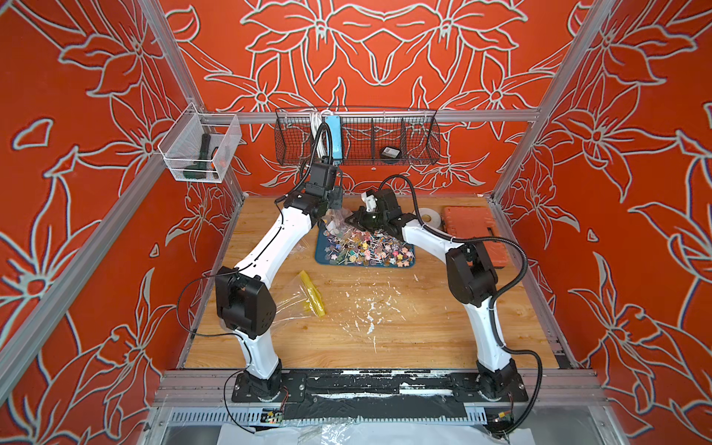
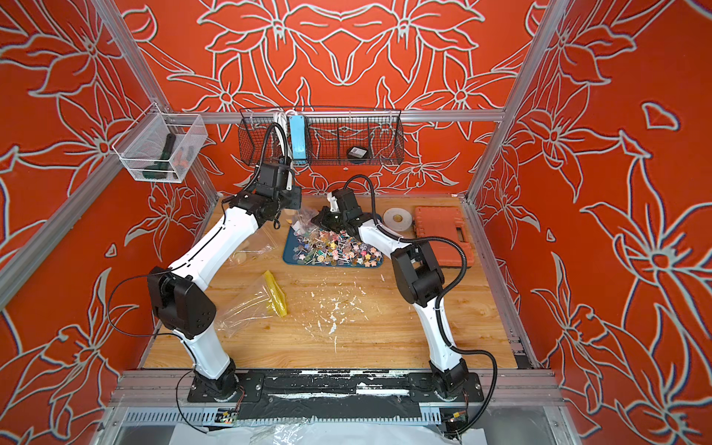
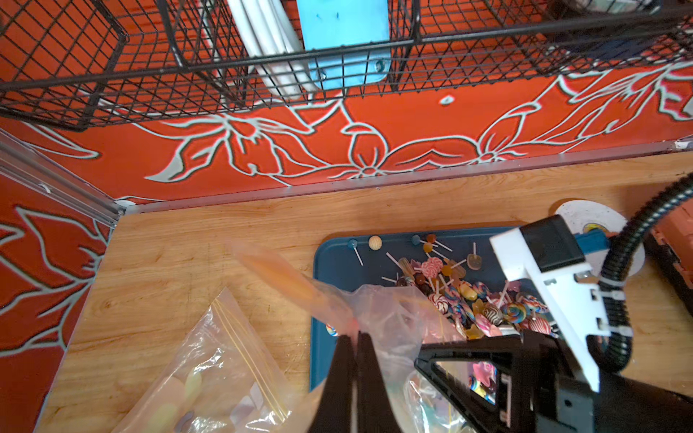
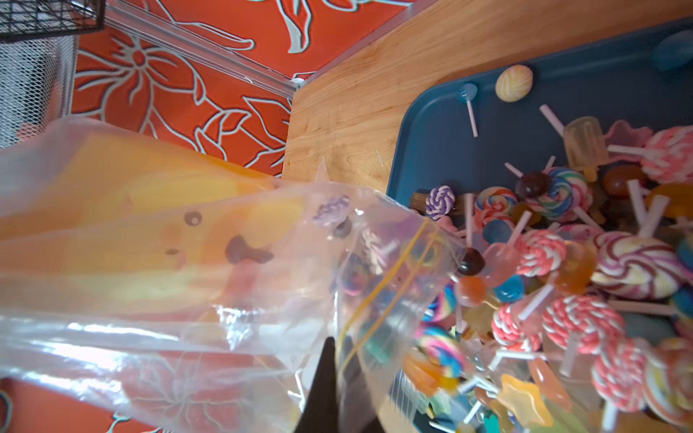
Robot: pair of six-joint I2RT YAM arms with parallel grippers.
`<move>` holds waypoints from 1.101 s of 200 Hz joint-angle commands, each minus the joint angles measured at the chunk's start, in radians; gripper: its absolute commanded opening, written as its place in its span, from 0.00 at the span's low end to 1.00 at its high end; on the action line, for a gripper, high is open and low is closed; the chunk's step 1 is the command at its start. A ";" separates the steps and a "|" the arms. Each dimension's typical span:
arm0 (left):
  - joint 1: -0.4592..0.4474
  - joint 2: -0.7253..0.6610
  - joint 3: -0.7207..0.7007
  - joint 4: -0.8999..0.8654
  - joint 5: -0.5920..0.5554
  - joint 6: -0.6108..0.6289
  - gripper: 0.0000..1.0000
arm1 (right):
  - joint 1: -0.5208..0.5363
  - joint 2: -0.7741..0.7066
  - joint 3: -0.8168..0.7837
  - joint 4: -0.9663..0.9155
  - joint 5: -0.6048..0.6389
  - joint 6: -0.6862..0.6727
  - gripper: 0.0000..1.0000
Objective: Pour candies out of the ziploc bag
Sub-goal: 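Pour the candies out of the ziploc bag onto the tray.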
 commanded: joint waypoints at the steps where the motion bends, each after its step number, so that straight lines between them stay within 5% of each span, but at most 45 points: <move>1: 0.002 -0.061 0.034 0.076 -0.042 0.015 0.00 | -0.021 -0.024 -0.052 -0.062 0.039 -0.020 0.00; 220: -0.026 -0.044 0.018 0.085 -0.050 0.016 0.00 | -0.083 -0.105 -0.199 0.006 0.025 0.004 0.00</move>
